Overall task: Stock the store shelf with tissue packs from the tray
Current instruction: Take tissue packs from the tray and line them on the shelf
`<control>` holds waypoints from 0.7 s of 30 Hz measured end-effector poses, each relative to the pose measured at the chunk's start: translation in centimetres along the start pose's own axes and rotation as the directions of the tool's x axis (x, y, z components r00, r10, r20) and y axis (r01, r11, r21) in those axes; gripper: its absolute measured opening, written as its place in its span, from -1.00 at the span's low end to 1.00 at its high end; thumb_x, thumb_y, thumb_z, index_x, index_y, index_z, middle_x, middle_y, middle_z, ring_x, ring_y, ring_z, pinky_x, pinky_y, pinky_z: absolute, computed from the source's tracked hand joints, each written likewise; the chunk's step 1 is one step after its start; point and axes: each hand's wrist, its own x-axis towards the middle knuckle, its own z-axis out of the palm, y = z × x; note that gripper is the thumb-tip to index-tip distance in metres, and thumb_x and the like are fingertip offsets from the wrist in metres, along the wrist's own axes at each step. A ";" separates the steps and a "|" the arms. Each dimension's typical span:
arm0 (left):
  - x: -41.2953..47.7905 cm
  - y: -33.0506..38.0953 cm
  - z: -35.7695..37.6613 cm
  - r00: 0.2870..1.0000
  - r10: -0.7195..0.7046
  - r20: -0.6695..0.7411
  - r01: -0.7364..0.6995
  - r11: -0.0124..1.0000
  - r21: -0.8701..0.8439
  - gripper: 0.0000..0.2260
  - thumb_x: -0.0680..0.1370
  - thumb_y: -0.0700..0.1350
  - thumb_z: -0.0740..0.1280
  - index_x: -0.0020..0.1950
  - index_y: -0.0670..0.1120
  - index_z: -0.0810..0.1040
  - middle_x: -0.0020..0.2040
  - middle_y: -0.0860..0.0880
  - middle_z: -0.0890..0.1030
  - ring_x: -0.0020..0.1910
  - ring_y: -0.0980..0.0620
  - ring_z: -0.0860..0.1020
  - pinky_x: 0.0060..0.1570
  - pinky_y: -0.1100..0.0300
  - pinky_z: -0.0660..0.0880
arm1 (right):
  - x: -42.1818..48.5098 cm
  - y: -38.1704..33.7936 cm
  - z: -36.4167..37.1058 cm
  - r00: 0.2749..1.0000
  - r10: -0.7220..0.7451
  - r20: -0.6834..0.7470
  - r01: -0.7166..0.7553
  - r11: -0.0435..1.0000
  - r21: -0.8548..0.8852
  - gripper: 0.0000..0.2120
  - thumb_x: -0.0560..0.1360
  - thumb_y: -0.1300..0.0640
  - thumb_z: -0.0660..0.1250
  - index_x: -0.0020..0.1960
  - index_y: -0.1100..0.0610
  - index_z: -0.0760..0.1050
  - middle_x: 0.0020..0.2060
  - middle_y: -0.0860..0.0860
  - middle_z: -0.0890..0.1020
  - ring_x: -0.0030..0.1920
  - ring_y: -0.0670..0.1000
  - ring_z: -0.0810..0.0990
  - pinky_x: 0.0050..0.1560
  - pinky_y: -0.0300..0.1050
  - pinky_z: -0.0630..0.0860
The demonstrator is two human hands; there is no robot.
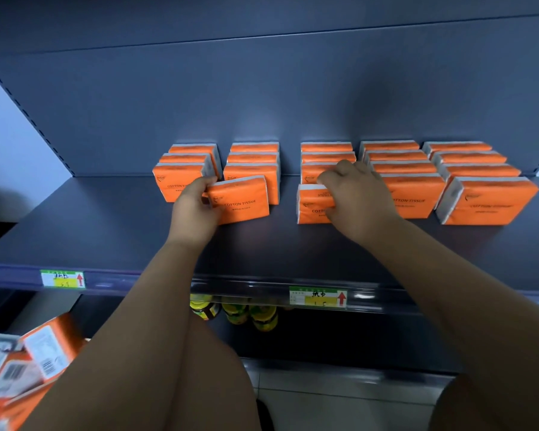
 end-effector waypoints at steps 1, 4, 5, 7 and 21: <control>-0.1 0.2 0.2 1.000 0.003 0.004 -0.003 1.000 0.000 -0.49 0.50 -0.38 0.31 0.36 0.05 0.55 0.04 -0.04 0.63 0.06 -0.13 0.64 0.12 -0.04 0.61 | 0.0 0.0 0.0 1.000 0.004 -0.006 -0.004 1.000 -0.007 -0.52 0.41 0.21 0.50 0.31 0.10 0.53 0.20 0.12 0.55 0.24 0.23 0.48 0.28 0.13 0.43; 0.0 0.3 0.7 0.999 0.021 0.026 -0.021 1.000 0.011 -0.48 0.50 -0.39 0.31 0.37 0.05 0.54 0.09 -0.05 0.64 0.11 -0.12 0.63 0.18 -0.06 0.60 | 0.1 -0.3 -0.1 1.000 0.015 -0.004 -0.015 1.000 -0.015 -0.49 0.42 0.24 0.50 0.34 0.11 0.51 0.24 0.14 0.53 0.27 0.26 0.46 0.30 0.16 0.42; 0.1 0.2 0.9 0.999 0.033 0.029 -0.033 0.999 0.020 -0.48 0.51 -0.38 0.33 0.40 0.05 0.53 0.15 -0.06 0.63 0.14 -0.13 0.62 0.22 -0.10 0.58 | 0.1 -0.3 -0.1 1.000 0.019 -0.004 -0.019 1.000 -0.021 -0.49 0.42 0.25 0.49 0.35 0.12 0.50 0.24 0.14 0.52 0.28 0.26 0.45 0.30 0.16 0.41; 0.5 -0.1 1.3 0.998 0.068 0.019 -0.069 0.996 0.062 -0.47 0.54 -0.35 0.35 0.46 0.04 0.50 0.30 -0.07 0.59 0.25 -0.15 0.58 0.34 -0.12 0.50 | 0.2 -0.4 -0.2 1.000 0.027 0.001 -0.027 0.999 -0.030 -0.49 0.43 0.28 0.46 0.36 0.11 0.48 0.25 0.14 0.50 0.29 0.25 0.43 0.31 0.15 0.40; 1.2 0.2 2.6 0.994 0.108 0.010 -0.108 0.979 0.172 -0.40 0.51 -0.19 0.51 0.53 0.01 0.44 0.40 -0.08 0.52 0.36 -0.09 0.50 0.40 -0.01 0.42 | 1.0 -0.5 -0.1 0.997 0.075 0.013 -0.073 0.992 -0.101 -0.52 0.40 0.34 0.40 0.31 0.16 0.52 0.21 0.18 0.52 0.29 0.28 0.44 0.38 0.21 0.37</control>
